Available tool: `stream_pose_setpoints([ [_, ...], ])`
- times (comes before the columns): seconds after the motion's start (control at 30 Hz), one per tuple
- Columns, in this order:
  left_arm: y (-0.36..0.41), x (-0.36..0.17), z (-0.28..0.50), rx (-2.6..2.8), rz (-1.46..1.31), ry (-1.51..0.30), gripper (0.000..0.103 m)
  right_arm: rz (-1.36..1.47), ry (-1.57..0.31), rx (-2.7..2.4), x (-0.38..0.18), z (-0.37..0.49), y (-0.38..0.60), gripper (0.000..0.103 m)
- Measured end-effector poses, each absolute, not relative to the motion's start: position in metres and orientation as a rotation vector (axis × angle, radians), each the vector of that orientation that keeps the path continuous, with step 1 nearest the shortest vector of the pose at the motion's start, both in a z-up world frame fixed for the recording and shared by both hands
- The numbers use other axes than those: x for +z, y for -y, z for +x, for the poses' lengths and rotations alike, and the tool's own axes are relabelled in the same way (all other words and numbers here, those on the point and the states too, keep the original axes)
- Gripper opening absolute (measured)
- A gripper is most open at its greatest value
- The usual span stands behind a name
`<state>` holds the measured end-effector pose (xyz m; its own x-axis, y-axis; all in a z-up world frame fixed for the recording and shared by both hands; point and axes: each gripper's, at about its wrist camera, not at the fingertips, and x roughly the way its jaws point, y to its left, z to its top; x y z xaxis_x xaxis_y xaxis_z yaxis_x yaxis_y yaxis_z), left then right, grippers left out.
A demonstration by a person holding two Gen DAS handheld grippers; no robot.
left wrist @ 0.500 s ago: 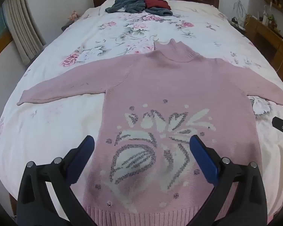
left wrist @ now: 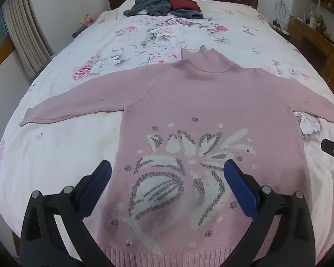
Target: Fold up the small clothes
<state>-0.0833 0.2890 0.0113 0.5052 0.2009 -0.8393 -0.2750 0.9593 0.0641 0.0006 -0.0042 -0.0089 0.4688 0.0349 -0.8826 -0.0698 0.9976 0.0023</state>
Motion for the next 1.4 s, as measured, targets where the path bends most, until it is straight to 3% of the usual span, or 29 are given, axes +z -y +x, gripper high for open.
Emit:
stream_pose_setpoints([
  [1.4,-0.291,0.005,-0.080,0.294,-0.077,-1.014,0.100,-0.042,-1.094,0.079,-0.021,0.002,0.000,0.099],
])
